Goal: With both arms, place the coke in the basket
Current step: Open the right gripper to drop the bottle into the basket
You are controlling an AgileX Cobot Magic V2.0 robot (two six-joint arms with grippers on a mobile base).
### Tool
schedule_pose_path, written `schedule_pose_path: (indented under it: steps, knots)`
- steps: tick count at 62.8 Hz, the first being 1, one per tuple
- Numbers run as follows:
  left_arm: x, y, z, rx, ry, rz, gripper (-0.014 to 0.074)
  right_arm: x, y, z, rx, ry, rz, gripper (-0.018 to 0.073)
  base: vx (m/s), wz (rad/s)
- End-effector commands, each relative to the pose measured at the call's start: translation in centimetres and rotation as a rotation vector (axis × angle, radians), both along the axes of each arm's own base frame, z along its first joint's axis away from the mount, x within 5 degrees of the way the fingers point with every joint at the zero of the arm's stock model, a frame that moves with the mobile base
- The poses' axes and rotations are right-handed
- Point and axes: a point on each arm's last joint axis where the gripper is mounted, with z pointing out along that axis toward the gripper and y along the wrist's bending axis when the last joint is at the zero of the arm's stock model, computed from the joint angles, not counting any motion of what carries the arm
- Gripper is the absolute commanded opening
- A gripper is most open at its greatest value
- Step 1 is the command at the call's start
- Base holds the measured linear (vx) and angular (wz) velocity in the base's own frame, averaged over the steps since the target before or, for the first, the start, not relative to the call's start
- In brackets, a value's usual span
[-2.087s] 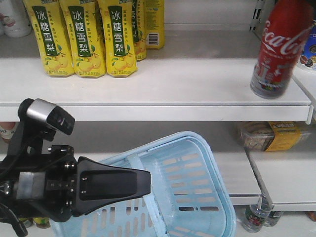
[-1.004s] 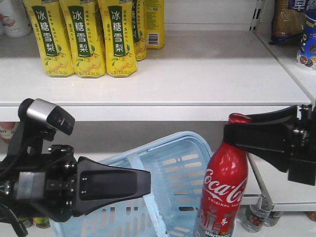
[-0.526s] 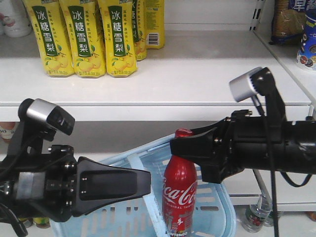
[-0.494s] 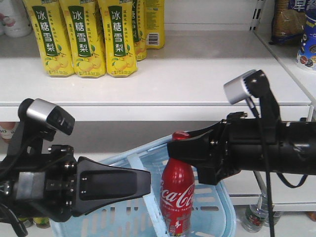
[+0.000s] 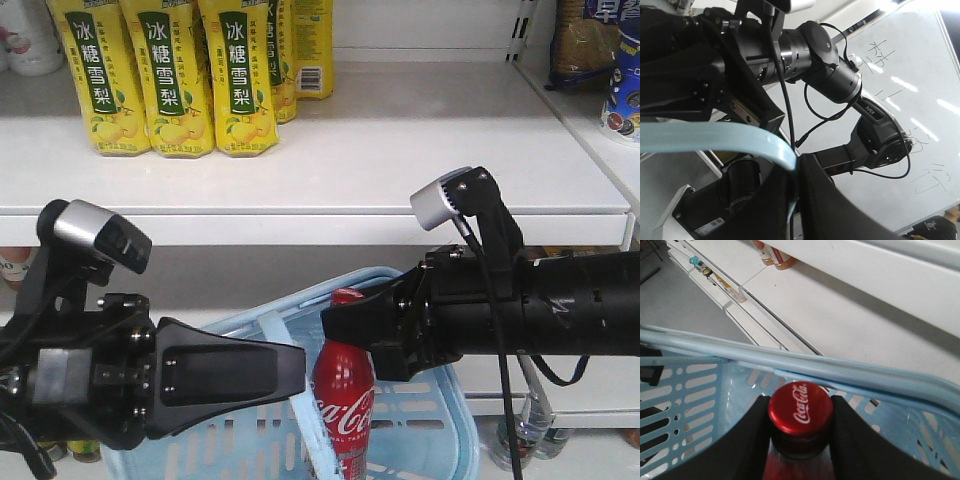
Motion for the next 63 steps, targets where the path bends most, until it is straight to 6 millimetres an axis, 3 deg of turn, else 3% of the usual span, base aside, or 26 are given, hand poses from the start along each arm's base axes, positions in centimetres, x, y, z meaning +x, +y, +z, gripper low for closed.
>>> schedule_pose_path:
  steps: [1, 14, 27, 34, 40, 52, 63]
  knots:
    - [-1.4, 0.2, 2.6, -0.175, -0.035, -0.122, -0.0006, 0.0, 0.0, 2.0, 0.082, -0.033, -0.033, 0.0262, 0.0, 0.0]
    - [-1.4, 0.2, 2.6, -0.175, -0.035, -0.122, -0.0006, 0.2, -0.1, 2.0, 0.079, -0.044, -0.056, 0.0445, 0.0, 0.0]
    - [-1.4, 0.2, 2.6, -0.175, -0.035, -0.122, -0.0006, 0.1, -0.2, 2.2, 0.082, -0.057, -0.061, 0.0464, 0.0, 0.0]
    - [-1.4, 0.2, 2.6, -0.175, -0.035, -0.122, -0.0006, -0.4, -0.6, 2.9, 0.068, -0.102, -0.067, 0.0416, 0.0, 0.0]
    - [-1.4, 0.2, 2.6, -0.175, -0.035, -0.122, -0.0006, -1.2, -1.3, 3.9, 0.053, -0.142, -0.101, 0.0317, 0.0, 0.0]
    - [-1.4, 0.2, 2.6, -0.175, -0.035, -0.122, -0.0006, -3.9, -3.5, 6.4, 0.007, -0.281, -0.179, -0.0009, 0.0, 0.0]
    - [-1.4, 0.2, 2.6, -0.175, -0.035, -0.122, -0.0006, -7.1, -5.4, 8.3, -0.001, -0.366, -0.222, -0.0005, 0.0, 0.0]
